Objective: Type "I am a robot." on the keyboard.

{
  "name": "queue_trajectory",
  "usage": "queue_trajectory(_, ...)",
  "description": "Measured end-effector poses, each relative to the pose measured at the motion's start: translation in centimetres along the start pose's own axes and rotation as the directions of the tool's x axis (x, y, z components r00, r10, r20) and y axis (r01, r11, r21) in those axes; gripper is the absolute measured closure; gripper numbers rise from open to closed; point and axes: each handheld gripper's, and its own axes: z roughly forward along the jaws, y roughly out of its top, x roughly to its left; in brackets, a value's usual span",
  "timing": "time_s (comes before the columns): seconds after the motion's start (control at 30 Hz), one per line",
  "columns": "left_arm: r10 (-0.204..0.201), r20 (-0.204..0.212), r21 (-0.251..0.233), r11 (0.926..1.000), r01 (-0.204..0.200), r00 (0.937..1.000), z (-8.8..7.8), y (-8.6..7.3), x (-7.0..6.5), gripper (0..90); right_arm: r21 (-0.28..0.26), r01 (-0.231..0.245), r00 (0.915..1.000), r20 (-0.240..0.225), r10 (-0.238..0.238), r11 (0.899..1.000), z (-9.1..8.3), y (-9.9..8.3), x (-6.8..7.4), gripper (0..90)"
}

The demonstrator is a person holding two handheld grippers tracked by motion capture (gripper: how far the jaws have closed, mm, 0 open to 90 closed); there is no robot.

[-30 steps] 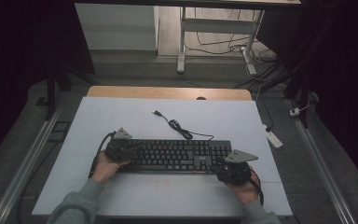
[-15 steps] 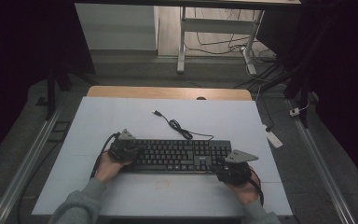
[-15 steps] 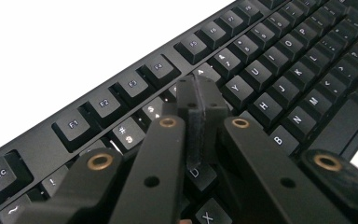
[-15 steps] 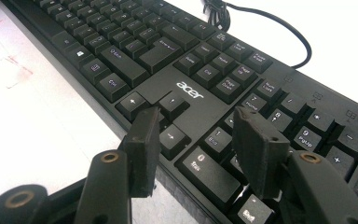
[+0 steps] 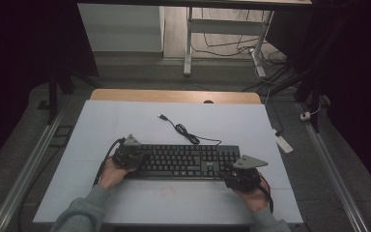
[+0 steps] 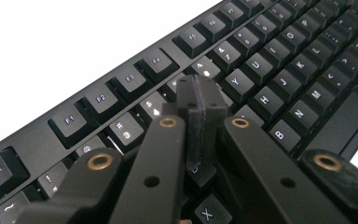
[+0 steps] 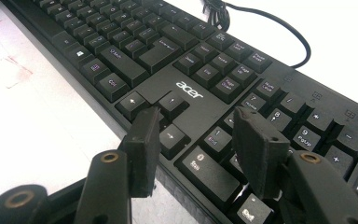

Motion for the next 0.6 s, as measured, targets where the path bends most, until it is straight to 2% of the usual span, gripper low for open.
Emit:
queue_trajectory(0.17,0.008,-0.008,-0.009,0.9999,-0.008,0.9999,-0.2,0.1,-0.1,89.0,-0.001,0.000,1.0000,0.000,0.000,1.000,0.0,0.0,0.0,51.5)
queue_trajectory(0.3,-0.004,0.007,-0.057,0.9983,0.005,1.0000,-1.0,0.3,-0.1,88.3,-0.006,-0.003,1.0000,-0.003,0.003,1.000,0.0,0.0,0.0,51.5)
queue_trajectory(0.37,-0.014,0.010,-0.080,0.9967,0.014,0.9999,-1.5,0.3,0.1,82.2,-0.009,-0.005,1.0000,-0.003,0.005,1.000,0.0,0.0,0.0,51.5)
queue_trajectory(0.43,-0.027,0.015,-0.095,0.9951,0.028,0.9995,-2.0,0.3,0.3,72.1,-0.007,-0.004,1.0000,-0.004,0.004,1.000,0.0,0.0,0.0,51.5)
queue_trajectory(0.5,-0.041,0.028,-0.098,0.9942,0.043,0.9988,-2.4,0.3,0.5,62.5,-0.001,0.000,1.0000,-0.001,0.000,1.000,0.0,0.0,0.0,51.5)
queue_trajectory(0.6,-0.052,0.027,-0.101,0.9934,0.054,0.9983,-2.8,0.3,0.8,51.1,-0.001,-0.001,1.0000,-0.001,0.001,1.000,0.0,0.0,0.0,51.5)
